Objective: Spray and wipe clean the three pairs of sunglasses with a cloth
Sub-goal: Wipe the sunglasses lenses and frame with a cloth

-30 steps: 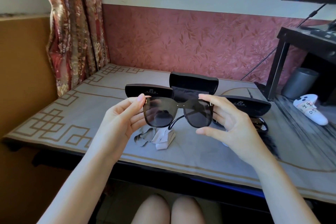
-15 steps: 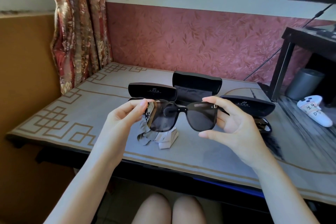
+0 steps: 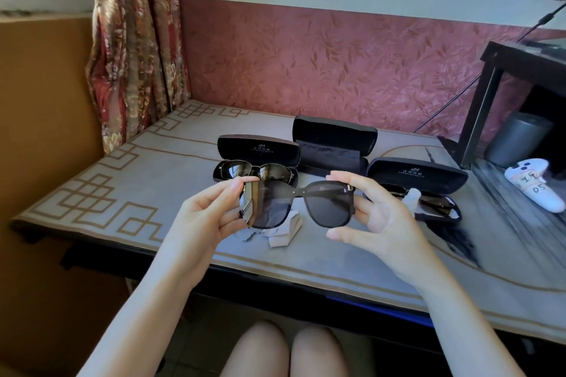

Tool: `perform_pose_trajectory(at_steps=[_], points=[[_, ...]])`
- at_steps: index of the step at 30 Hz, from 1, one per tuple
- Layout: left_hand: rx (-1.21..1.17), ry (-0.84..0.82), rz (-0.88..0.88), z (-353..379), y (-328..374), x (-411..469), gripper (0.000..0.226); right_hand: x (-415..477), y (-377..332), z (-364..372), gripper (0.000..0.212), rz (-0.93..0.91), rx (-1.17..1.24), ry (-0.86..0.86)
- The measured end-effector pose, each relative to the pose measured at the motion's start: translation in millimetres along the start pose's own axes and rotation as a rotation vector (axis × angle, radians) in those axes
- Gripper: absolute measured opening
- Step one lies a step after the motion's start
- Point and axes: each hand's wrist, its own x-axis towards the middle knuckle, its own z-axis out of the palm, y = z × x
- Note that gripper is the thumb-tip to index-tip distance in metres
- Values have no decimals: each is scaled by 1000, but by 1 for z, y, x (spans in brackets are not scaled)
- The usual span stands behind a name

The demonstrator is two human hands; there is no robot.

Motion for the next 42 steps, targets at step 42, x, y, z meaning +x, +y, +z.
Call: perform_pose_trajectory(at_steps=[42], points=[[6, 161, 29, 19, -19, -15, 21, 39, -21, 59, 13, 32, -519, -93]])
